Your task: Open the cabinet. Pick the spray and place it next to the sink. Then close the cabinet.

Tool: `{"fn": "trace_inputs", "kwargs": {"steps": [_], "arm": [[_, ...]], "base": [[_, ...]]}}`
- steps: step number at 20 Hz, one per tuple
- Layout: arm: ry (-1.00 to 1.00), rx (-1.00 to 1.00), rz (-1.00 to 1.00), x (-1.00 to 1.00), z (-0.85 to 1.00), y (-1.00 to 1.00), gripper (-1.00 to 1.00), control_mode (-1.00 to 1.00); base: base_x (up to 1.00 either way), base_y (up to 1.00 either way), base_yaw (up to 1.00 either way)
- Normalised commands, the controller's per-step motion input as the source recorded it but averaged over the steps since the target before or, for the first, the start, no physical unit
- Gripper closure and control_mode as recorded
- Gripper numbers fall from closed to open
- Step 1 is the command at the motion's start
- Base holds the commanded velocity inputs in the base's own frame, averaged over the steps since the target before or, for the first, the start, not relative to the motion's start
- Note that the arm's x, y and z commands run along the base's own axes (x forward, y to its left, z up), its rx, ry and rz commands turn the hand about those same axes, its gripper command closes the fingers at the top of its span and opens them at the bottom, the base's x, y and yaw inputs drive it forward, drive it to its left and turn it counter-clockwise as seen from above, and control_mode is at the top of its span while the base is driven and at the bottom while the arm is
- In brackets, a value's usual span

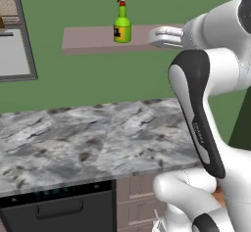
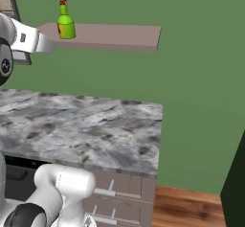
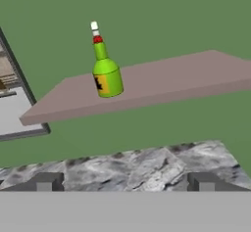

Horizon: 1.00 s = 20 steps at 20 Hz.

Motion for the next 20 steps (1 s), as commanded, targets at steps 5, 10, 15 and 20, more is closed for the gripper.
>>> {"fn": "trace_inputs", "kwargs": {"steps": [5,10,15,20], "arm": [[0.0,0.0,0.11,0.28,0.0,0.02,-1.0,-1.0],[0.0,0.0,0.21,0.3,0.0,0.02,-1.0,-1.0],[0.0,0.0,0.11,0.22,0.0,0.01,-1.0,-1.0],[0.0,-0.03,0.0,0.42,0.0,0.05,-1.0,-1.0]], "base": [[0.0,0.0,0.0],[0.0,0.0,0.0],[0.0,0.0,0.0],[0.0,0.0,0.0]]}}
